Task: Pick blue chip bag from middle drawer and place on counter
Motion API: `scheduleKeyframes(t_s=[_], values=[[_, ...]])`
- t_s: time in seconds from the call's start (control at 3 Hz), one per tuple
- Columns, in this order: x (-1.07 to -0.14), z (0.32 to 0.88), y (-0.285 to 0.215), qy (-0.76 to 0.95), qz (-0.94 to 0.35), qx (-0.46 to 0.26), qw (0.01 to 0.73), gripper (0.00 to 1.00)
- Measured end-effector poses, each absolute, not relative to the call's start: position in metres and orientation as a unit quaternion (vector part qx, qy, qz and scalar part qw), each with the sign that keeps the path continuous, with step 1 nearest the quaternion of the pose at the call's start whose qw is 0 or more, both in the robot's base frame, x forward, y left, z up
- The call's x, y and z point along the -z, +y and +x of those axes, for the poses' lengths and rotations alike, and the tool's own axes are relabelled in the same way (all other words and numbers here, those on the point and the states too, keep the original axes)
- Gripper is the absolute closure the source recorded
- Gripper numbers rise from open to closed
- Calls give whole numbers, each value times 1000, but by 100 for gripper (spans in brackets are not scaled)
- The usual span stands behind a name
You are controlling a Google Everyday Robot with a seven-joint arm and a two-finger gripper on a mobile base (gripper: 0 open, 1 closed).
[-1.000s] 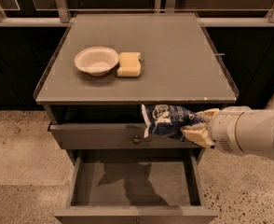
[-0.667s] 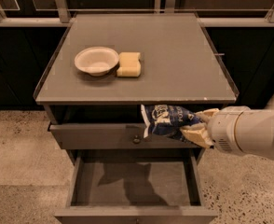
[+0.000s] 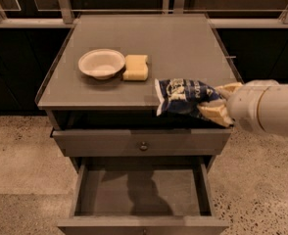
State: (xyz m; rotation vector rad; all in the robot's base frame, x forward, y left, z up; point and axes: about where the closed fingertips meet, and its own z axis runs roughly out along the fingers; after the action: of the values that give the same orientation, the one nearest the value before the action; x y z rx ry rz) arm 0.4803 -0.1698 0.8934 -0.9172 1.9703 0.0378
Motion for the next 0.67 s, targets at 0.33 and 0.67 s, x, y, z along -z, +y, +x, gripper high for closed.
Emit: scheduleKeyframes(t_s=[0.33,0.67], values=[[-915,521,-175,796,-384,-2,467,100],[-917,571,-177,796,-385,-9,466,100]])
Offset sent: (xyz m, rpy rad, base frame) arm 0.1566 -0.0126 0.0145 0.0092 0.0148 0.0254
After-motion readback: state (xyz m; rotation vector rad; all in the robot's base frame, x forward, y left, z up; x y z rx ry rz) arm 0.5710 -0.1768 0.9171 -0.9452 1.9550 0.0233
